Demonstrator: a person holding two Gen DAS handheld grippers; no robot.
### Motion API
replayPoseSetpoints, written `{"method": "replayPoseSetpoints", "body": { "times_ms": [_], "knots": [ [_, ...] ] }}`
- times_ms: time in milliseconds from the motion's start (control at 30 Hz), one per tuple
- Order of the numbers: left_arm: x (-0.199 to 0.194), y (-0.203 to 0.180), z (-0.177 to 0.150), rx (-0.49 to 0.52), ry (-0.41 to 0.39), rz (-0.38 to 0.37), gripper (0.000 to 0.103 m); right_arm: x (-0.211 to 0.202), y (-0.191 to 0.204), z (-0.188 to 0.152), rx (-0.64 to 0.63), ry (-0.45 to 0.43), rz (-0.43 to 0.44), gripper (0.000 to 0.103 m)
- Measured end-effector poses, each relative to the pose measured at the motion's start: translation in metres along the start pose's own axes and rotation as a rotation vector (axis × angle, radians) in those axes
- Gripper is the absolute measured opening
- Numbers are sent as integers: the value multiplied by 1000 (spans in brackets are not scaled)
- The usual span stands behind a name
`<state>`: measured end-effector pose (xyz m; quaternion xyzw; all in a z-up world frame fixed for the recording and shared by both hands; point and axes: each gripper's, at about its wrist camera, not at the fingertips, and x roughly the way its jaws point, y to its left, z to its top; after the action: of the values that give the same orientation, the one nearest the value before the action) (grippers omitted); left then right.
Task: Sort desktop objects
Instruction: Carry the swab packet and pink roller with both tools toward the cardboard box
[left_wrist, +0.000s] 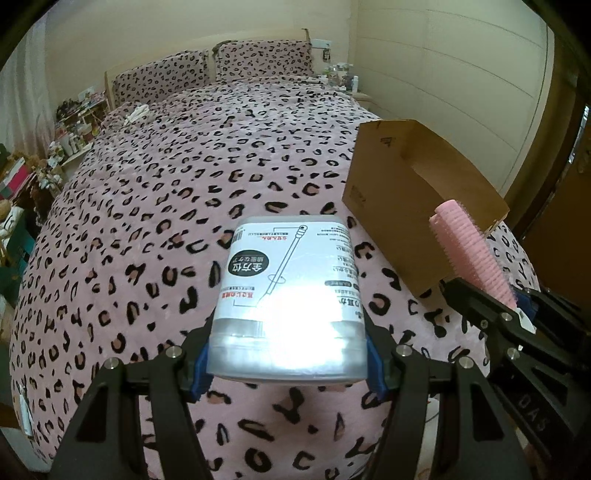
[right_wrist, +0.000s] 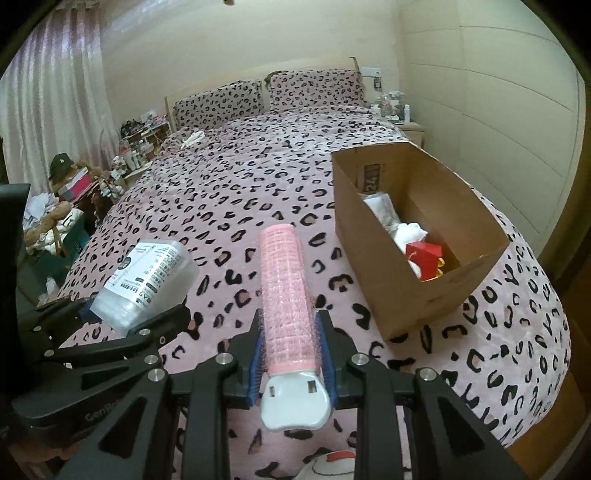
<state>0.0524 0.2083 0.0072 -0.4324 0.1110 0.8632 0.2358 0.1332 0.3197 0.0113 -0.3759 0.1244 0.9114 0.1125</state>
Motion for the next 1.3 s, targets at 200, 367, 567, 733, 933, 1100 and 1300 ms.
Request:
{"method": "replayPoseSetpoints", "body": {
  "times_ms": [200,367,567,733,933,1100,1300],
  "knots": [
    [7,-17,12,37,-6,-28,65,0,-16,3,24,-8,-21,26],
    [12,-33,22,72,-14,-68,65,-3,-30,6,37,-18,-42,26],
    [15,-50,31,124,-23,-102,65,-8,-42,10,49,-32,-67,26],
    [17,-60,37,155,-28,-116,65,-9,-53,12,62,-33,-86,26],
    [24,-68,44,173,-25,-142,65,-8,-66,14,82,-34,-102,26],
    [30,-77,51,183,-20,-165,65,-5,-79,16,101,-34,-111,26],
    [37,-88,60,193,-13,-195,65,-5,-91,19,121,-43,-117,26]
  ]
}}
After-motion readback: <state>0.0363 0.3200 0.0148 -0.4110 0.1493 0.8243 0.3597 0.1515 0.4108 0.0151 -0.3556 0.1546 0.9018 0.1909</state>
